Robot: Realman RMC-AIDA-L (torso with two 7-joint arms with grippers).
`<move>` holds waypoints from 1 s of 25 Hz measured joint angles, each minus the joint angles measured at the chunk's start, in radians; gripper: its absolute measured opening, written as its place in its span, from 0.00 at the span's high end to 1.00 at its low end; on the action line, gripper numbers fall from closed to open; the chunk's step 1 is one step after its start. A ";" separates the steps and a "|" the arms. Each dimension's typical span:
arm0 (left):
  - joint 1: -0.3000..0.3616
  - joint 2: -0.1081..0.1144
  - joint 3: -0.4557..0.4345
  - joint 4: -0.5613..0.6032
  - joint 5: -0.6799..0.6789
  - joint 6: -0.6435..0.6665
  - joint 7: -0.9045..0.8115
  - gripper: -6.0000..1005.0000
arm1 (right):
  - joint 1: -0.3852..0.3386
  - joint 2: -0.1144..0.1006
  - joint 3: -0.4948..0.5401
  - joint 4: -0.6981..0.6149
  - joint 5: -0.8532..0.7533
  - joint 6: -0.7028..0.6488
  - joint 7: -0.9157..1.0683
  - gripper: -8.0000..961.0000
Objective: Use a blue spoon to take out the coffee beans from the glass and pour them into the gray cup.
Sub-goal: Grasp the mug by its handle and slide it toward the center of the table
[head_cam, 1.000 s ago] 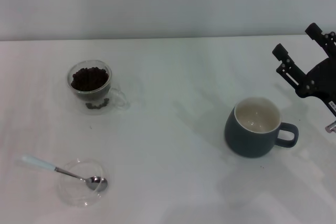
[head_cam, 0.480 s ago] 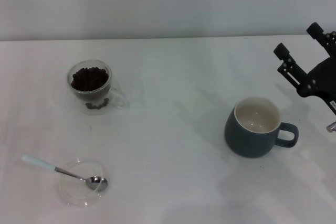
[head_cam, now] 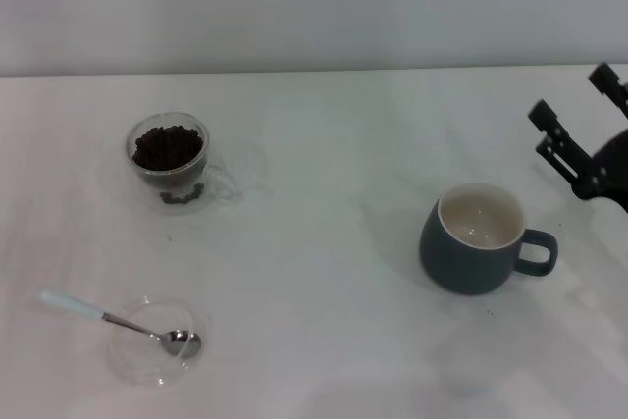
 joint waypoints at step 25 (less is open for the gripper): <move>0.018 0.006 -0.007 0.013 -0.008 -0.005 -0.094 0.29 | -0.150 0.006 -0.037 0.205 -0.123 -0.118 0.088 0.17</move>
